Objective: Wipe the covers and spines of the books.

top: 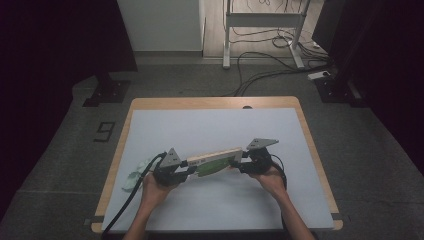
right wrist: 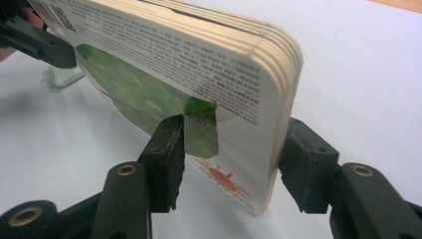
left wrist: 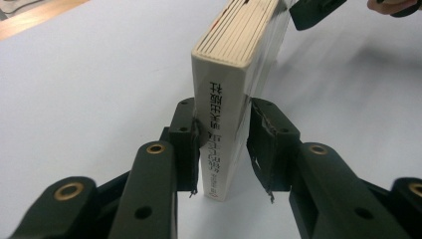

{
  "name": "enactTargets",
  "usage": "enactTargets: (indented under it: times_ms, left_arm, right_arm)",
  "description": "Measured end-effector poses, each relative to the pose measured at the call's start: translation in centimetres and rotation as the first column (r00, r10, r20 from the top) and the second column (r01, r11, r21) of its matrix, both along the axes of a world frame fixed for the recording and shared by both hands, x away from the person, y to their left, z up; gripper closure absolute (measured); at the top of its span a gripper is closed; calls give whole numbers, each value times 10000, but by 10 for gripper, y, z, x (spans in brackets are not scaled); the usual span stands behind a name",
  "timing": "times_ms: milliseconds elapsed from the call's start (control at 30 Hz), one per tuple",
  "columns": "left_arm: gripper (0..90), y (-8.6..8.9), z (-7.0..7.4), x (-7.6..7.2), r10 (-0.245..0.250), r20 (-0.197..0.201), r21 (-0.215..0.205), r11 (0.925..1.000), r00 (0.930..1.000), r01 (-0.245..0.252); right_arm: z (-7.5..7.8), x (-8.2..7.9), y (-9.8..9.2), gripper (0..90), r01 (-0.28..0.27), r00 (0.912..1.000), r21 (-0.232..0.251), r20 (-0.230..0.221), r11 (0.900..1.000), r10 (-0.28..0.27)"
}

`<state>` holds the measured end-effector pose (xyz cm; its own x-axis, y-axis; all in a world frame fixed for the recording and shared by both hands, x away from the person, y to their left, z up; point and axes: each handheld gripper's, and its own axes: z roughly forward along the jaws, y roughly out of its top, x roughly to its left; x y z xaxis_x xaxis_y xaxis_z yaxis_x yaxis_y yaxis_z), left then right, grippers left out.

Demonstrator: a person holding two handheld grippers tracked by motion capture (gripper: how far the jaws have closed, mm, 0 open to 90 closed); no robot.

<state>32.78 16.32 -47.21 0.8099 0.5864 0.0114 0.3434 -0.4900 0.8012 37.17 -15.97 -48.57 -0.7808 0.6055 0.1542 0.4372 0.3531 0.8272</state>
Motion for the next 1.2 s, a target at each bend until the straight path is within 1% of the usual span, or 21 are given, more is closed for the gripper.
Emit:
enactTargets:
  times_ms: [133,333,433,567,700,800,933,1067,1167,1200]
  left_arm:
    - [619,-3,-4,0,-61,-102,199,9998,9999,63]
    - [592,-5,-2,-5,-111,-37,171,9998,9999,112]
    - [593,-4,-1,-6,-111,-53,166,9998,9999,112]
    - [586,-5,-5,-6,-85,-190,349,9994,9998,92]
    - [561,-6,-8,-9,5,-261,245,9997,9997,1]
    - [544,-6,-7,-12,-6,-306,196,9998,9995,12]
    - [524,-7,-8,-16,9,-389,206,9998,9992,-1]
    - [521,-7,-10,-17,18,-367,365,9993,9993,-5]
    - [543,-7,-11,-15,208,-220,627,9978,9995,-194]
    - [546,-6,-11,-13,244,-233,658,9976,9994,-229]
  right_arm:
    - [0,-2,-2,457,-65,10000,25,3,10000,65]
    - [2,-5,-4,451,-191,9998,21,-2,9998,191]
    - [3,-6,-4,452,-191,9998,-1,28,9998,191]
    - [2,-7,-5,453,-191,9998,31,12,9998,191]
    - [2,-11,-7,442,-282,9996,71,-21,9996,282]
    - [3,-15,-8,433,-351,9994,3,17,9994,351]
    - [4,-20,-9,422,-416,9991,-138,-37,9990,415]
    - [5,-24,-10,425,-415,9991,-318,50,9986,417]
    - [4,-27,-9,440,-380,9993,-300,41,9988,382]
    - [4,-27,-9,447,-372,9993,-276,21,9989,373]
